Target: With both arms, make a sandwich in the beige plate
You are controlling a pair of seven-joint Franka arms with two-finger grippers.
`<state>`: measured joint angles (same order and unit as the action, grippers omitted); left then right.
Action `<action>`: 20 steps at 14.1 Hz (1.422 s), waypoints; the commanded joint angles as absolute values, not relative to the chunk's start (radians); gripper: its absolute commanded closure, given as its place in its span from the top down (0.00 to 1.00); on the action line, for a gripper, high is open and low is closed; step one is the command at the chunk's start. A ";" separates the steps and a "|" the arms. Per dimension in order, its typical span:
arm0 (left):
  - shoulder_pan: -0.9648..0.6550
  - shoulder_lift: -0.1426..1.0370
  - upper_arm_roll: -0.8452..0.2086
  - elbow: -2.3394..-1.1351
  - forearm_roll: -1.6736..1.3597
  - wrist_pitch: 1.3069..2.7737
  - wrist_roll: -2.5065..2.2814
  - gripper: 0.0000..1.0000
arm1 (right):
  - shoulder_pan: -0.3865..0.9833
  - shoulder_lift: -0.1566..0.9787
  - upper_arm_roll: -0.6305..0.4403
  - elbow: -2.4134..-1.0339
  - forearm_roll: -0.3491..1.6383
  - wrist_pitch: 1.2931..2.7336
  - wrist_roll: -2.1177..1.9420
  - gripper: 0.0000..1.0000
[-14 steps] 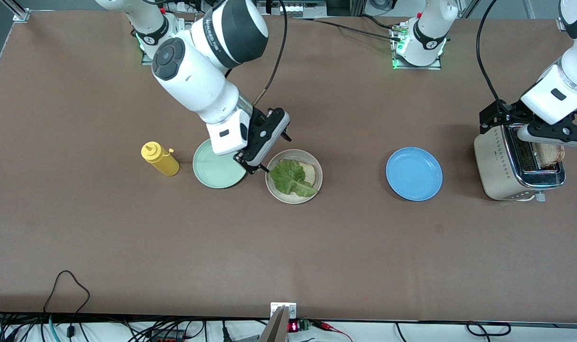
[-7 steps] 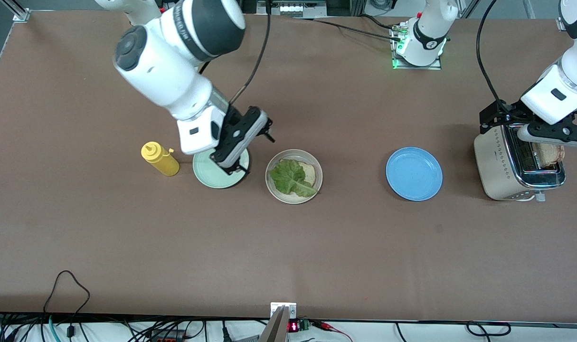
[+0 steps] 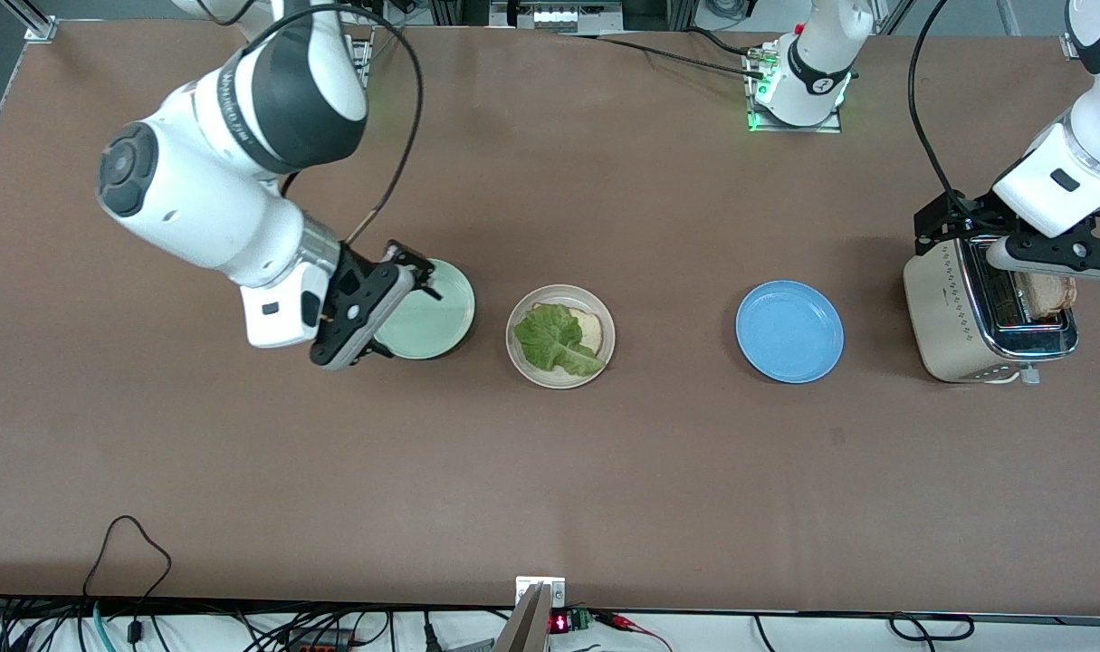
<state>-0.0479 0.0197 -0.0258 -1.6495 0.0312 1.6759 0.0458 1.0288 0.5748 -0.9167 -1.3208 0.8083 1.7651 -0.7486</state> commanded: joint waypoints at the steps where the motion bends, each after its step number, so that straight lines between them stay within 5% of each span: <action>1: -0.043 0.014 -0.026 -1.646 0.021 1.666 0.049 1.00 | 0.902 0.500 -0.769 -1.313 0.652 1.730 -0.736 1.00; 10: -0.043 0.014 -0.026 -1.646 0.021 1.664 0.051 1.00 | 0.556 0.396 -0.433 -1.325 0.175 1.622 -0.675 1.00; 20: -0.043 0.014 -0.025 -1.646 0.021 1.658 0.051 1.00 | 0.203 0.247 -0.141 -1.410 0.035 1.572 -0.352 1.00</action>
